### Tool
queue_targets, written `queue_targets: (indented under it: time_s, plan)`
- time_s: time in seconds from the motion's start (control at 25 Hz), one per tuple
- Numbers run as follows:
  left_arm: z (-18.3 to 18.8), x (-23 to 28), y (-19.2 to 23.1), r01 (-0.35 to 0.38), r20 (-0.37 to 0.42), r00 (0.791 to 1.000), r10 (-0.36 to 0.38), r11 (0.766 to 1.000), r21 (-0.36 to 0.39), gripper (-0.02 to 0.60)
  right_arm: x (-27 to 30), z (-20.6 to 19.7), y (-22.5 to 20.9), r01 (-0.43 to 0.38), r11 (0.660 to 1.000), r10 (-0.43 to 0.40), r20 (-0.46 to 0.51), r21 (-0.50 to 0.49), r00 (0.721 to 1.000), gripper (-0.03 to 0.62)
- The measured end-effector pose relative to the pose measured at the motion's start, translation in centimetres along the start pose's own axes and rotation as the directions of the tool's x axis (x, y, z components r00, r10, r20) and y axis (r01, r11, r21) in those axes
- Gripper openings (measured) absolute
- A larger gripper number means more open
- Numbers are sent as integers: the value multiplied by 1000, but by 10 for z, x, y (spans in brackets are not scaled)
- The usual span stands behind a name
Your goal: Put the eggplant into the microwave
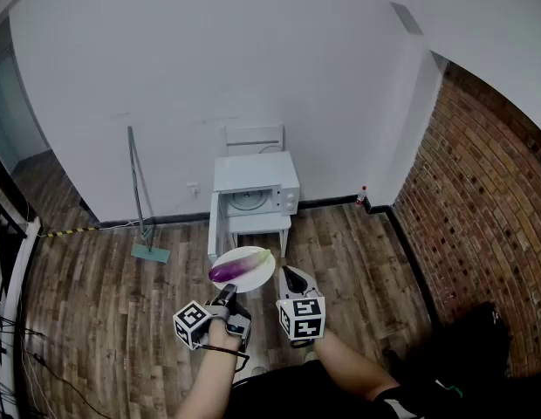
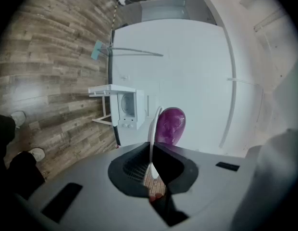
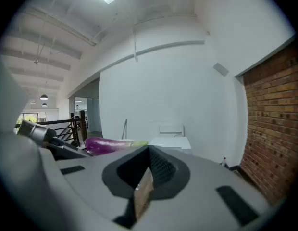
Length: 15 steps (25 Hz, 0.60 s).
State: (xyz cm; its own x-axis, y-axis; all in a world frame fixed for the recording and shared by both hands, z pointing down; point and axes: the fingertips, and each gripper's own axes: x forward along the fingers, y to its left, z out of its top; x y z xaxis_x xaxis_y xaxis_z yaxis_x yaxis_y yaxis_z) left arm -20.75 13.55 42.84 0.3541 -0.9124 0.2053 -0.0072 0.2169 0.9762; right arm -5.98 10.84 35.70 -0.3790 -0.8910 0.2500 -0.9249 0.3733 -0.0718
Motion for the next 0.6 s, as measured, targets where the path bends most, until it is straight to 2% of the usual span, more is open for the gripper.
queue_targets:
  time_s: [0.32,0.6]
  plan:
    - [7,1,0,-13,-32,999,13,1000,3,17,-1,3,5,40,999,-41,36,23,999,12]
    - [22,9,0,-13,-72,997,15,1000,23,17,5,-7,14,78,997,-78,1,17,997,12]
